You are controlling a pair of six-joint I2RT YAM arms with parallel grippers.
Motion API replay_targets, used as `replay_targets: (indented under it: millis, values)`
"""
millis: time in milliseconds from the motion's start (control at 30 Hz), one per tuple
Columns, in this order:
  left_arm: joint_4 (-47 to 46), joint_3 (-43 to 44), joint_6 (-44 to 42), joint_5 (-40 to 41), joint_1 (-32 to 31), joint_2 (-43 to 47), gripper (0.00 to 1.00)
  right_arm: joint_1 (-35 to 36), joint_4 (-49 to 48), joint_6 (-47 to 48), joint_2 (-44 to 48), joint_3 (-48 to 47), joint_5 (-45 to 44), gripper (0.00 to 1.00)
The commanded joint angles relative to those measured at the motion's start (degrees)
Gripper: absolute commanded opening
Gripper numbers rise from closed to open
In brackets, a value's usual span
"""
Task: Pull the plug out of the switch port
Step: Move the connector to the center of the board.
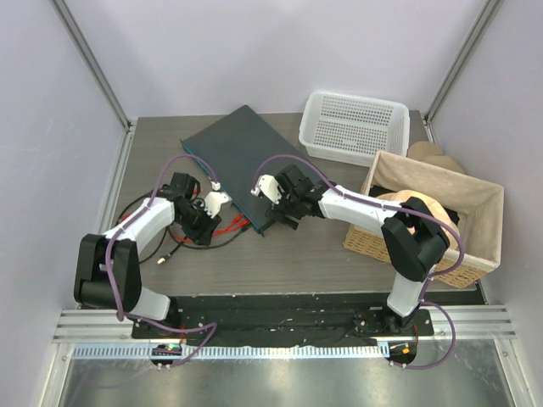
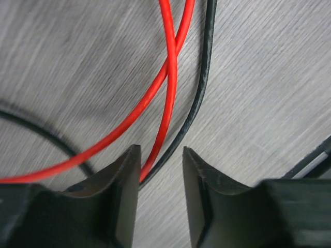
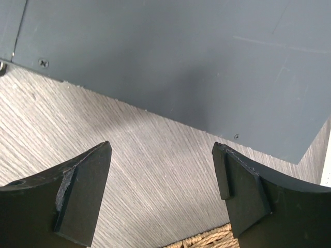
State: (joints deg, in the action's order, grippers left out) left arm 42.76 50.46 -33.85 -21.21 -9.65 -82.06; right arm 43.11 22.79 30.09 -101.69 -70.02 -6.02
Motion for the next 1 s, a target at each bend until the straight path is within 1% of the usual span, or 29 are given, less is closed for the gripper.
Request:
replay_targets:
  millis: [0, 33, 100, 133, 233, 267, 300, 333, 400, 433, 467, 533, 567, 633, 667, 700, 833, 867, 967]
  values:
    - [-5.0, -0.4, 2.1, 1.3, -1.0, -2.1, 0.38, 0.0, -1.5, 0.9, 3.6, 0.8, 0.7, 0.87]
    - [-5.1, -0.3, 2.1, 1.8, -1.0, -2.3, 0.31, 0.0, -1.5, 0.9, 3.6, 1.0, 0.7, 0.87]
    - [-4.6, 0.3, 1.6, 2.7, -0.9, -1.7, 0.23, 0.0, -1.5, 1.0, 3.5, 1.4, 0.9, 0.87]
    - [-3.9, 0.4, 1.1, 3.1, -0.9, -1.2, 0.14, 0.1, -1.6, 0.9, 3.5, 1.5, 1.0, 0.87]
    - [0.6, 0.9, -3.9, 4.0, -0.8, 2.5, 0.01, 0.0, -1.8, 0.9, 3.4, 1.6, 0.8, 0.88]
    - [2.0, 0.6, -6.0, 3.6, -0.5, 4.1, 0.0, 0.0, -1.9, 0.9, 3.3, 1.6, 0.7, 0.88]
    - [5.5, 0.6, -8.3, 2.9, 0.5, 7.2, 0.0, 0.0, -2.0, 1.0, 3.3, 1.6, 0.5, 0.88]
    - [7.5, 0.5, -13.7, 1.8, 1.4, 9.3, 0.0, -0.1, -2.0, 1.0, 3.3, 1.6, 0.4, 0.88]
    - [12.0, 0.5, -17.8, 0.6, 3.7, 13.6, 0.0, -0.2, -2.0, 1.0, 3.3, 1.7, 0.2, 0.88]
    - [13.5, 1.0, -21.7, 0.0, 4.7, 14.6, 0.0, -0.4, -2.0, 0.8, 3.2, 1.7, 0.3, 0.88]
    - [16.3, 2.4, -23.0, -1.2, 5.7, 15.5, 0.0, -0.3, -2.0, 0.7, 3.0, 1.9, 0.3, 0.88]
    - [18.3, 4.5, -24.9, -1.7, 8.1, 17.1, 0.0, -0.3, -2.0, 0.7, 2.7, 2.0, 0.5, 0.88]
    - [20.0, 7.0, -26.3, -1.8, 8.9, 17.3, 0.0, -0.3, -2.0, 0.7, 2.6, 2.0, 0.5, 0.88]
    - [21.0, 9.6, -27.1, -1.9, 12.5, 17.2, 0.0, -0.3, -2.0, 0.7, 2.4, 1.9, 0.7, 0.88]
    - [21.6, 11.7, -28.1, -1.9, 14.8, 17.0, 0.0, -0.3, -2.0, 0.7, 2.1, 1.8, 0.7, 0.88]
    - [22.4, 12.6, -29.8, -1.1, 15.9, 16.6, 0.0, -0.2, -2.0, 0.7, 2.0, 1.7, 0.6, 0.88]
    - [26.2, 13.6, -39.2, 1.0, 20.5, 13.4, 0.0, -0.3, -2.0, 0.7, 1.5, 1.1, 0.7, 0.89]
    - [28.8, 13.5, -43.7, 0.9, 21.9, 12.7, 0.01, -0.4, -2.0, 0.7, 1.3, 0.9, 0.7, 0.89]
    - [31.3, 12.6, -47.0, 1.0, 22.0, 10.2, 0.04, -0.3, -1.9, 0.6, 1.1, 0.9, 0.7, 0.89]
